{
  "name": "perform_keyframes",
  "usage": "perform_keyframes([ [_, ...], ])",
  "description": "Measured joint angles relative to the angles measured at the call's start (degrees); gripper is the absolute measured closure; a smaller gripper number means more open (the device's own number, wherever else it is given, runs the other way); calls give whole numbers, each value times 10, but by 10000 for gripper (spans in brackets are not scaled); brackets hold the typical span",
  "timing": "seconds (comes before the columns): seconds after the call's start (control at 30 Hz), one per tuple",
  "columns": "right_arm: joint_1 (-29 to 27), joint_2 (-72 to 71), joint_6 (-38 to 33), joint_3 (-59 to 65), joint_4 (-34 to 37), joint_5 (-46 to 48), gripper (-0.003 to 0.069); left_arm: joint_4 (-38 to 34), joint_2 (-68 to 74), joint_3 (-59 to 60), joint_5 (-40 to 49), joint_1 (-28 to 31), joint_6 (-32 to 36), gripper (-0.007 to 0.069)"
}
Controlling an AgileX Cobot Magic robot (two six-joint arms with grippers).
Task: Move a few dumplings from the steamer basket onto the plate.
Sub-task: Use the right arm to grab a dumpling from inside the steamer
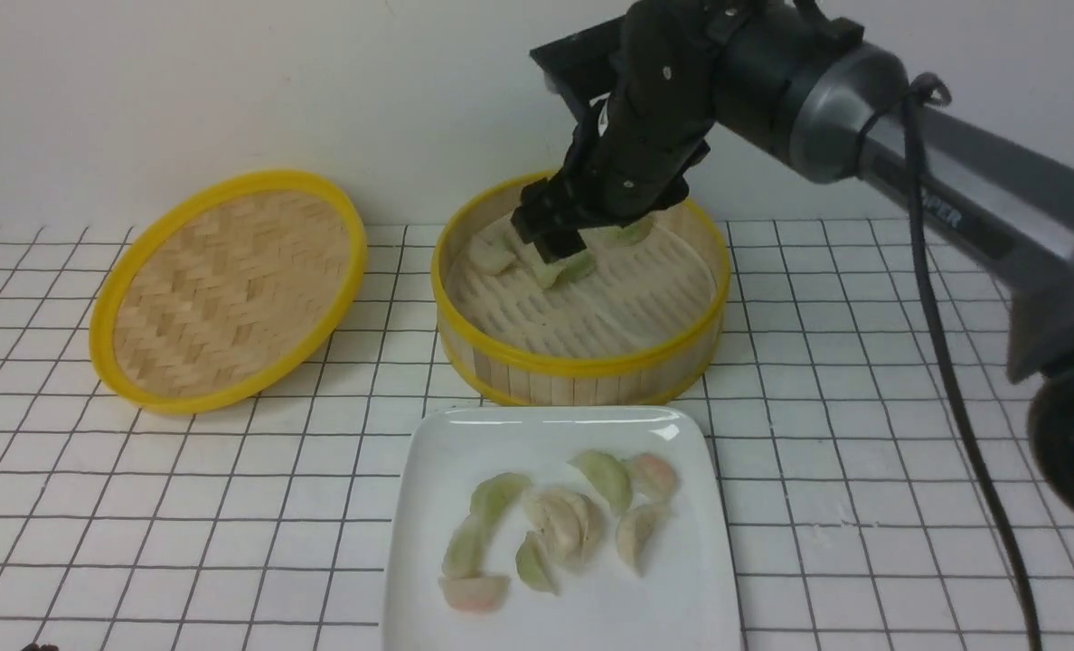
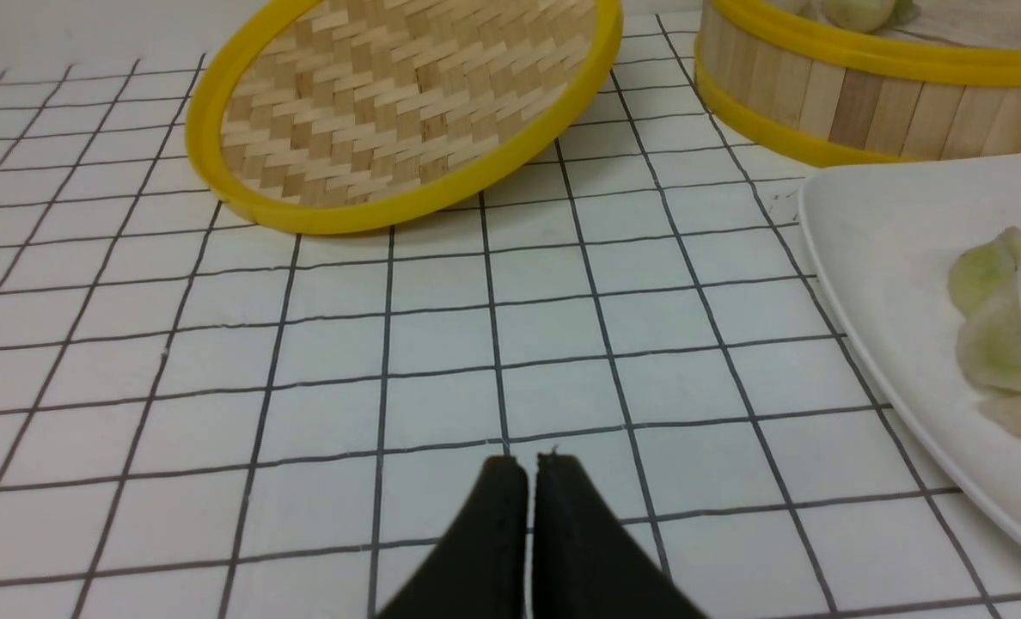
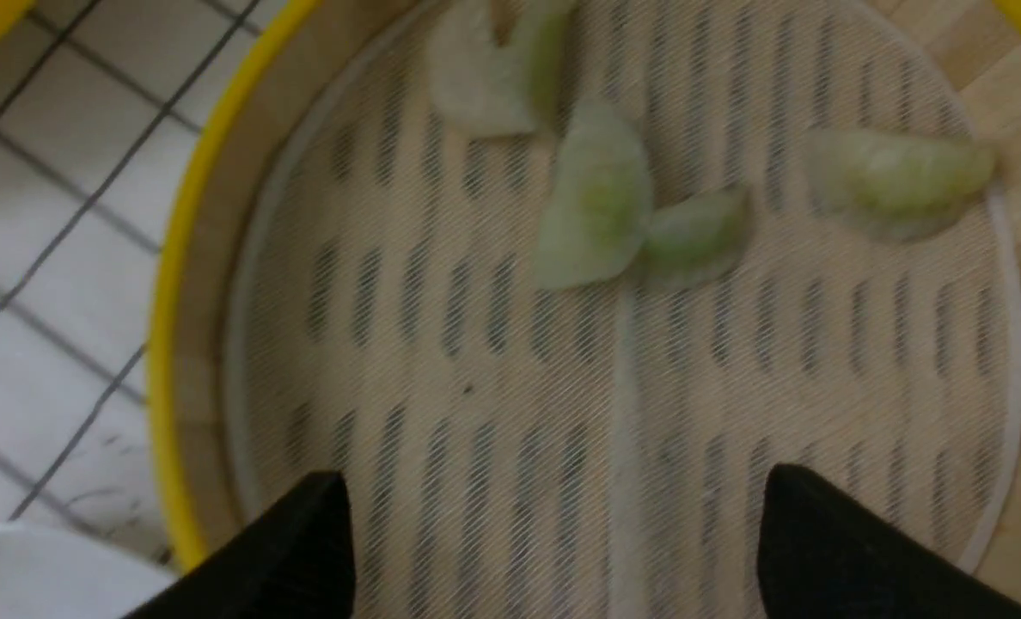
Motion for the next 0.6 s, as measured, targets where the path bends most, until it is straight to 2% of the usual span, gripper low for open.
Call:
perform_keyframes([
  [0.23,-25,100,-19,-74,-13,-55,87,0,0,0,0,0,0,631],
  [0.6,-40,113,-28,-91,-5,-73,87,0,0,0,0,0,0,631],
])
